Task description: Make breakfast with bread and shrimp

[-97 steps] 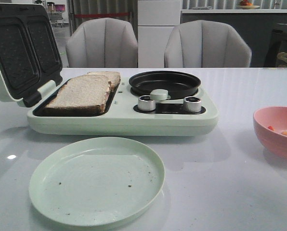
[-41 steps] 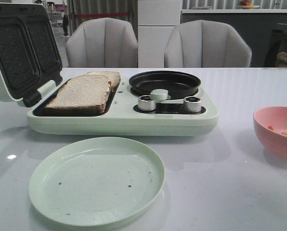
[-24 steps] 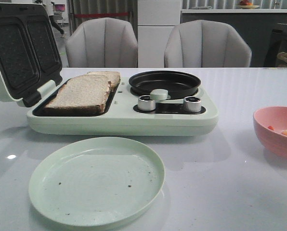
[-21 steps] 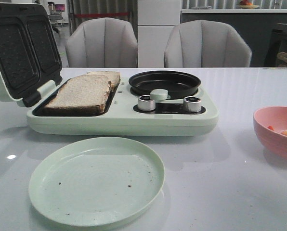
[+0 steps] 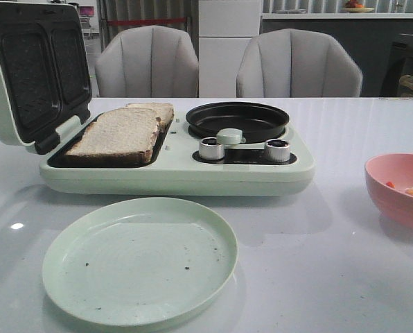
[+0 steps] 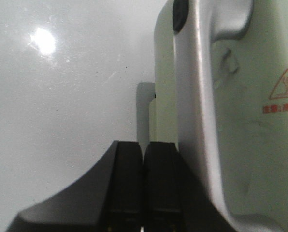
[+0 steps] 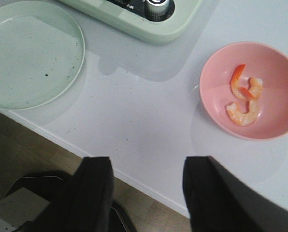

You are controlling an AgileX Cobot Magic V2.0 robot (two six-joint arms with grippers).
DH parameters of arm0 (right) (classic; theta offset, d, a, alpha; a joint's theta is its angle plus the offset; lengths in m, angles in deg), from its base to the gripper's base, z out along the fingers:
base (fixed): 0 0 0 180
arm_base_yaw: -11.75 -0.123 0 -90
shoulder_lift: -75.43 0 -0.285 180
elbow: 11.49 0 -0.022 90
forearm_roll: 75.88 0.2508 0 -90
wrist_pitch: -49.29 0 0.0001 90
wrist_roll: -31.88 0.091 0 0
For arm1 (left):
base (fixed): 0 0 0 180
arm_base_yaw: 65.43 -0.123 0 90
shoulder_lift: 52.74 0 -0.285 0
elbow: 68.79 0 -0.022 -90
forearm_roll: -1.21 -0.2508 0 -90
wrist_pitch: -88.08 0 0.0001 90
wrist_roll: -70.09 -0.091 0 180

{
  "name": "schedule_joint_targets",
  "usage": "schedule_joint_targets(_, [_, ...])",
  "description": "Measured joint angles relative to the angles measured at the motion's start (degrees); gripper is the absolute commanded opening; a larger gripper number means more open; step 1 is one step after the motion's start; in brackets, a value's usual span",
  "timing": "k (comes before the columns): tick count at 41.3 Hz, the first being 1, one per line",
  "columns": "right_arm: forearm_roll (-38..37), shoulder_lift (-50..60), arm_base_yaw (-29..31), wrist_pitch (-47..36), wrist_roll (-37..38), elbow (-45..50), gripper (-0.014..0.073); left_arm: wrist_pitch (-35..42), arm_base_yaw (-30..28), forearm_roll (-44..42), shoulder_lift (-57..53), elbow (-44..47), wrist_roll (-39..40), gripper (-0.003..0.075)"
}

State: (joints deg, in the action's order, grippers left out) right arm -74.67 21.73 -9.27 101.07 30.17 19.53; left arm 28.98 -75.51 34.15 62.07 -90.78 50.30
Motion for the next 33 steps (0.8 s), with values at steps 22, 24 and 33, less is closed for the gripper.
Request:
schedule_joint_targets(22, [0.0,0.0,0.0,0.0,0.0,0.0,0.0443,-4.1,8.0,7.9,0.0,0.0,-5.9,0.0099])
schedule_joint_targets(24, [0.0,0.0,0.0,0.0,0.0,0.0,0.0443,-4.3,8.8,7.6,0.0,0.0,-6.4,0.0099])
schedule_joint_targets(33, [0.0,0.0,0.0,0.0,0.0,0.0,0.0443,-4.4,15.0,1.7,-3.5,0.2,-6.9,0.0099])
